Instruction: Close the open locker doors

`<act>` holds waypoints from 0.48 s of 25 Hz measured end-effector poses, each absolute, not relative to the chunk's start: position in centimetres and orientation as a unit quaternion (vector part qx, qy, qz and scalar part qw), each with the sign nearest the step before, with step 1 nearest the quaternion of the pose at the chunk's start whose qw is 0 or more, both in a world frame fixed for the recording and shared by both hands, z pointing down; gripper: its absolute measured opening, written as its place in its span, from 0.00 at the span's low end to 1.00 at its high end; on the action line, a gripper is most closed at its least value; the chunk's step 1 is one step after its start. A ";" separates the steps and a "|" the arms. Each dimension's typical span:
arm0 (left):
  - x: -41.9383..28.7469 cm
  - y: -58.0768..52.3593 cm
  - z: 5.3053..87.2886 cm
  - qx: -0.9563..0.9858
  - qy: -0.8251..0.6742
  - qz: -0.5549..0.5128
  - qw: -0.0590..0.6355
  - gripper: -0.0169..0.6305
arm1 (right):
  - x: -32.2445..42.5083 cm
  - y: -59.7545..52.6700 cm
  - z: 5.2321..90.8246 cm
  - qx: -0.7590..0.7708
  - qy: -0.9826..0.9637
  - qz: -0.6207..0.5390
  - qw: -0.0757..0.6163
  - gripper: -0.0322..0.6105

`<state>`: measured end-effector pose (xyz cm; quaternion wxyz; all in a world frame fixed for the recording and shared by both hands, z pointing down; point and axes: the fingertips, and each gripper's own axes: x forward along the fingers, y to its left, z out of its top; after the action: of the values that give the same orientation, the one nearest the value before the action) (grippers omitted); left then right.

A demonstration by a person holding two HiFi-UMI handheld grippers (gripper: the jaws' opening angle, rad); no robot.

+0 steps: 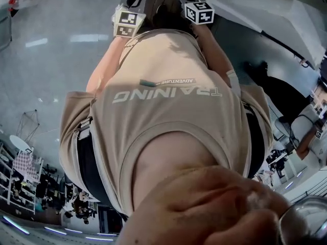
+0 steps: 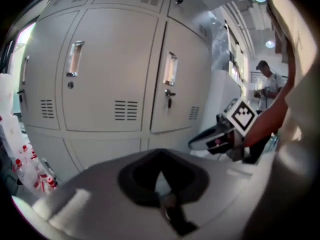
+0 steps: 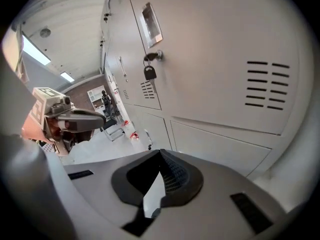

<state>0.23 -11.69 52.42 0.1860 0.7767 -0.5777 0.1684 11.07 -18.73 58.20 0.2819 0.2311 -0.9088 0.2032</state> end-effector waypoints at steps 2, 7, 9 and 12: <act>1.4 -12.1 52.3 0.787 -0.566 0.166 0.183 0.02 | 11.9 -18.0 56.8 0.237 -0.912 0.200 0.268 0.07; 5.8 -11.9 51.1 0.809 -0.539 0.168 0.163 0.02 | 15.4 -16.3 54.2 0.256 -0.922 0.175 0.231 0.07; 7.1 -11.4 50.4 0.813 -0.537 0.167 0.151 0.02 | 16.6 -15.7 53.4 0.260 -0.928 0.162 0.212 0.07; 8.3 -10.7 49.4 0.815 -0.541 0.159 0.137 0.02 | 17.8 -14.7 51.8 0.265 -0.937 0.134 0.184 0.07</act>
<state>8.32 -10.66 49.38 0.1368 0.8146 -0.5406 0.1595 17.81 -14.70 51.83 0.1838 0.2653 -0.9369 0.1344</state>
